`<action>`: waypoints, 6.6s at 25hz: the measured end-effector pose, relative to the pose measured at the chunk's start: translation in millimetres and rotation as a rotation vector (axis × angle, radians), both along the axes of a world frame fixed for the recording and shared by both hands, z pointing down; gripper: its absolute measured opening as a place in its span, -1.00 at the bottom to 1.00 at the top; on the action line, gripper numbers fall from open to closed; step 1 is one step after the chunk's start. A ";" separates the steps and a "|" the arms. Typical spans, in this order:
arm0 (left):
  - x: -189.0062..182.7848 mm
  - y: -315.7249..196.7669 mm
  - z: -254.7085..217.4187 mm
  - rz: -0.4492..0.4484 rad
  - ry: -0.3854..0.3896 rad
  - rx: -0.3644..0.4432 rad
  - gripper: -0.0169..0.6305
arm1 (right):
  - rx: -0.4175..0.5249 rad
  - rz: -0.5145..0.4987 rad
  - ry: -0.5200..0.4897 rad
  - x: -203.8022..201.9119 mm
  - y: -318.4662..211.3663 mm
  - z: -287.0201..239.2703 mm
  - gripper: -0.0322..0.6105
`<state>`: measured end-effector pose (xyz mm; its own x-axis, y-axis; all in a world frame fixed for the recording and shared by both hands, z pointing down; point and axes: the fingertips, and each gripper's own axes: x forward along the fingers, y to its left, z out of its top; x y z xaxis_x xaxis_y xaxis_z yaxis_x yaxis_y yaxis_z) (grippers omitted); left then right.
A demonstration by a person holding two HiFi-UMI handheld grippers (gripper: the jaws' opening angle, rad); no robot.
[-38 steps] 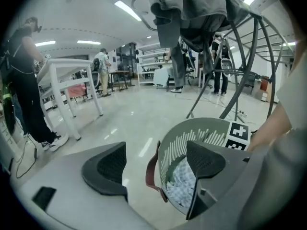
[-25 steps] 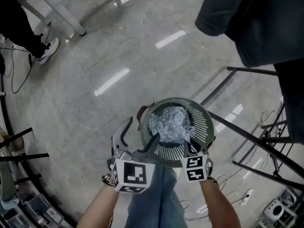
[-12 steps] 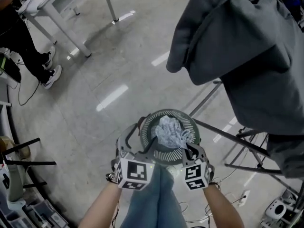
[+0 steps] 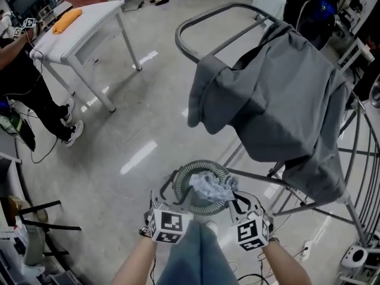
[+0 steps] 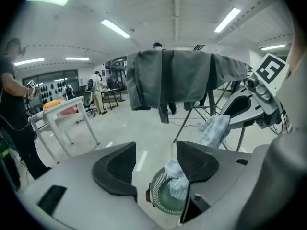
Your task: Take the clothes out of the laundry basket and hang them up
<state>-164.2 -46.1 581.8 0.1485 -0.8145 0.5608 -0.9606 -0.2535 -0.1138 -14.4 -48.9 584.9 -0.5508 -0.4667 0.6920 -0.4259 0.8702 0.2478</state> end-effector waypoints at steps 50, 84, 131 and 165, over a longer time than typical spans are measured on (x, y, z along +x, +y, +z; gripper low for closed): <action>250.9 -57.1 -446.5 0.900 -0.133 0.432 -0.89 | 0.275 0.442 -0.396 163.1 6.8 -320.0 -0.68; 281.8 -15.0 -473.3 0.957 -0.217 0.492 -0.89 | 0.124 0.297 -0.527 185.7 28.2 -287.3 -0.43; 666.3 95.1 -563.1 0.910 -0.621 0.790 -0.89 | 0.915 0.745 0.323 678.1 232.1 -573.2 -0.71; 738.4 -62.8 -748.6 0.639 -1.191 1.223 -0.89 | 1.327 0.620 0.986 751.4 71.2 -771.0 -0.71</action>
<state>574.1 -108.9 -166.9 0.5788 -0.7873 -0.2125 -0.0376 0.2345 -0.9714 737.0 22.2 -186.1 0.2591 -0.8972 -0.3576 0.1455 -0.3297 0.9328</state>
